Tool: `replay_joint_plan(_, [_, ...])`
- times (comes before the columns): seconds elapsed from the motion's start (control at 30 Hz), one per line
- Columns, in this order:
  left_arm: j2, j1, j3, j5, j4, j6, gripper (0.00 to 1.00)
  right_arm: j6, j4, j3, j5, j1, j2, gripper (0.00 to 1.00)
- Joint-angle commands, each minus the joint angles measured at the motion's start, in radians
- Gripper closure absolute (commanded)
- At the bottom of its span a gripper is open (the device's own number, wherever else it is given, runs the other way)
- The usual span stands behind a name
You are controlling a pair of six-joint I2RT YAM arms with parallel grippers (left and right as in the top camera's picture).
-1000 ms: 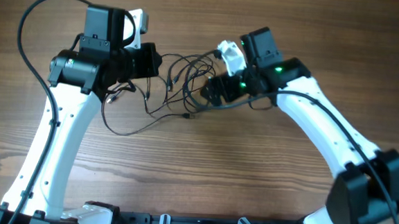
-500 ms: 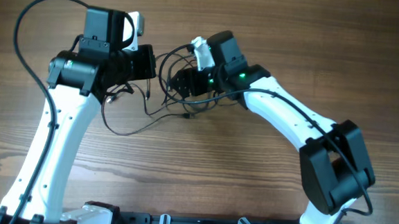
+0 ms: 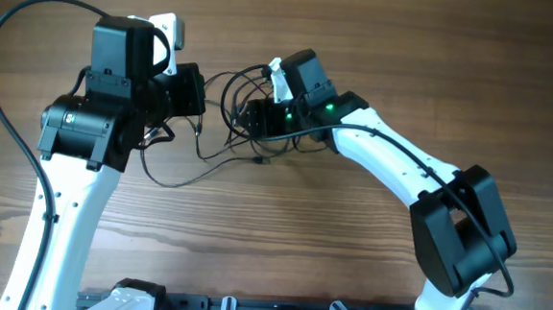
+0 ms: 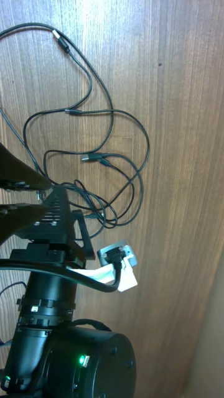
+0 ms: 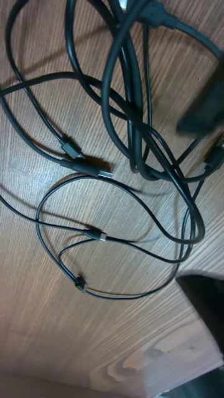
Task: Untangle cables
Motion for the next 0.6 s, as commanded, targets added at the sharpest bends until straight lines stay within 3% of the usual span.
replay_joint_plan(0.0, [-0.018,0.002,-0.001,-0.016,-0.014,0.006,0.91,0.02,0.01,0.002,0.032,0.009,0.016,0.47])
replay_joint_plan(0.23, [-0.018,0.002,-0.001,-0.016,-0.02,0.006,0.91,0.02,0.008,0.002,0.05,0.011,0.028,0.5])
replay_joint_plan(0.33, [-0.019,0.002,-0.001,-0.016,-0.024,0.006,0.91,0.021,0.009,0.002,0.051,0.013,0.046,0.36])
replay_joint_plan(0.4, [-0.019,0.002,-0.001,-0.016,-0.027,0.006,0.91,0.03,0.011,0.002,0.051,0.013,0.064,0.33])
replay_joint_plan(0.47, [-0.019,0.002,-0.001,-0.016,-0.031,0.006,0.91,0.042,0.019,0.002,0.05,0.013,0.086,0.33])
replay_joint_plan(0.57, [-0.019,0.002,-0.001,-0.016,-0.034,0.006,0.91,0.042,0.027,0.002,0.05,0.013,0.109,0.44])
